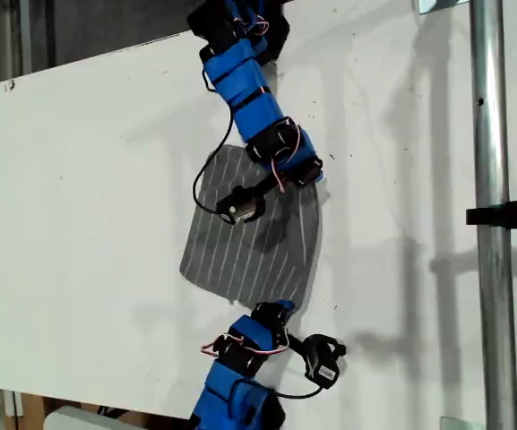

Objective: Grasp corners of a towel and fold twice.

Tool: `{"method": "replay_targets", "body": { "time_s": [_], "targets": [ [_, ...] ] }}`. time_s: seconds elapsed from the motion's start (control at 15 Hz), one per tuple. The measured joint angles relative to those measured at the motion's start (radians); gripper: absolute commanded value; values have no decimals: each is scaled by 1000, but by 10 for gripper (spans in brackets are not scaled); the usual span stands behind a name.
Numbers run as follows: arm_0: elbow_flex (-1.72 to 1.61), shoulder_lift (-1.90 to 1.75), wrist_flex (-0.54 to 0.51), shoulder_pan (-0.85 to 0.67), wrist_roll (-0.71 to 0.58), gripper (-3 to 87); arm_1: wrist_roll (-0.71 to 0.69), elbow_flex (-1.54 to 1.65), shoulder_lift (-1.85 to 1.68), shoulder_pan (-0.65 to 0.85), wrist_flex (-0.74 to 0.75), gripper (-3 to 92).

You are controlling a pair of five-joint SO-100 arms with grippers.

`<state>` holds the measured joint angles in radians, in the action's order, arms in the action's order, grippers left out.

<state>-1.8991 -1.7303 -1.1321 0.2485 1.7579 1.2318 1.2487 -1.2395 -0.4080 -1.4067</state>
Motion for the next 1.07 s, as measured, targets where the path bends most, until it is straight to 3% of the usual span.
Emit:
{"method": "replay_targets", "body": {
  "time_s": [0.13, 0.33, 0.67, 0.87, 1.07],
  "targets": [
    [5, 0, 0, -46, -83, -29, -2, 91, -60, 72, -5, -2],
    [72, 9, 6, -281, -354, -29, -58, 304, -252, 302, -21, -2],
    [437, 285, -41, -764, -845, -29, -382, 385, -413, 770, -51, -2],
    [756, 400, -156, -936, -956, -29, -541, 342, -514, 960, -72, -2],
    [750, 399, -184, -936, -963, -28, -529, 376, -584, 927, -86, -2]
  ]
}}
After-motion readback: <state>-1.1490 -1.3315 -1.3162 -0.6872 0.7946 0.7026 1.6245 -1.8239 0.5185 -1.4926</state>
